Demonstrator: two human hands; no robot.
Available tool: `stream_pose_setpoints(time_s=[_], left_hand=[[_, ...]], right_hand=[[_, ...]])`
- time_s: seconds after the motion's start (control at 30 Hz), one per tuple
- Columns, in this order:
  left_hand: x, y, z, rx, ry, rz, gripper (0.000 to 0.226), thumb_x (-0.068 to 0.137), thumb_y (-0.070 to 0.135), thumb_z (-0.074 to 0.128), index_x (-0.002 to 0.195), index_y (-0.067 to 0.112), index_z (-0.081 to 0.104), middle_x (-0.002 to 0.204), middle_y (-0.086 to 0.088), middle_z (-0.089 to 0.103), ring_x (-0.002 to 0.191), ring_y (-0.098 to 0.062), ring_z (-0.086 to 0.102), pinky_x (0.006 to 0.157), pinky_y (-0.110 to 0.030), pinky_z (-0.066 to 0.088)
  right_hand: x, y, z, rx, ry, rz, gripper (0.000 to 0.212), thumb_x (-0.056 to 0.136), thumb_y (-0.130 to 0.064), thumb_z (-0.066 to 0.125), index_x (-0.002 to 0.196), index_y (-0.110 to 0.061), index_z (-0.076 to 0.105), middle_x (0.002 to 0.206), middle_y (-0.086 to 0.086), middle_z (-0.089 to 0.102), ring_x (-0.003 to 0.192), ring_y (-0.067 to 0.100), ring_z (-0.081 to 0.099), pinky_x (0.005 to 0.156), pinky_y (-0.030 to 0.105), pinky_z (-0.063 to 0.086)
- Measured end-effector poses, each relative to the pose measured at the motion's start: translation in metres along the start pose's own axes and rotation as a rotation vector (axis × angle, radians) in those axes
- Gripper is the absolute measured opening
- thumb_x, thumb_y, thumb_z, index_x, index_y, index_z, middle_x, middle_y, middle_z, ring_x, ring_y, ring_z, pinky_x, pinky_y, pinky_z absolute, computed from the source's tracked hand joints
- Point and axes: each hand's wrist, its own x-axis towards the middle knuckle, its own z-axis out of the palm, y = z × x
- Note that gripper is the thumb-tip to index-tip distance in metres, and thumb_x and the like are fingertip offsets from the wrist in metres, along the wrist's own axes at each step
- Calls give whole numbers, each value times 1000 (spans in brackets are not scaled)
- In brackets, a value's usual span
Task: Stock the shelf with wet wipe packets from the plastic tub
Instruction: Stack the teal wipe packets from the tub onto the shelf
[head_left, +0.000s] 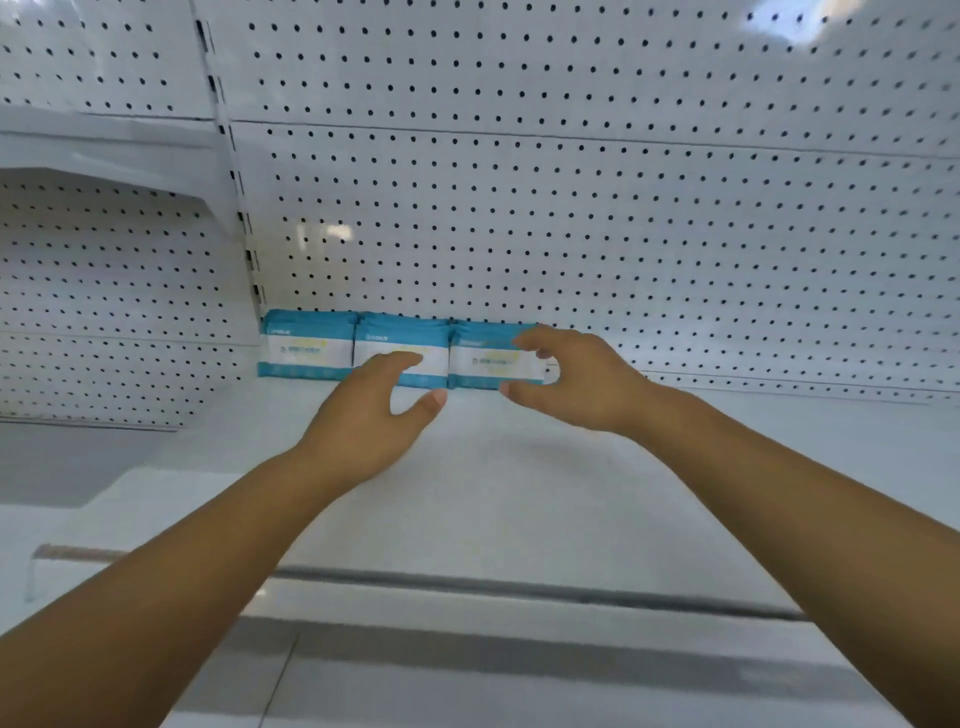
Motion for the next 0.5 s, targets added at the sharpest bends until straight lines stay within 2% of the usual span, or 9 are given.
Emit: stream_pose_setpoints(time_s=[0.17, 0.3, 0.5], left_hand=[[-4, 70, 37, -82, -69, 115, 59, 94, 56, 57, 146, 31, 46, 150, 9, 47, 137, -12, 42, 112, -33, 36], [-9, 125, 67, -146, -110, 205, 56, 94, 56, 57, 144, 32, 48, 145, 9, 50, 134, -11, 44, 107, -29, 37], [-32, 209, 112, -236, -179, 381, 57, 94, 60, 54, 144, 34, 48, 146, 12, 51, 134, -9, 45, 110, -32, 37]], right_hand=[[-54, 38, -67, -3, 90, 88, 58, 87, -51, 70, 137, -30, 51, 130, -16, 54, 118, 3, 49, 89, 19, 35], [-116, 70, -113, -24, 179, 182, 57, 86, -53, 71, 135, -31, 53, 132, -17, 56, 121, 2, 51, 91, 20, 38], [-221, 111, -177, -195, 238, 340, 61, 86, -57, 68, 139, -31, 51, 135, -18, 55, 119, 3, 51, 100, 27, 42]])
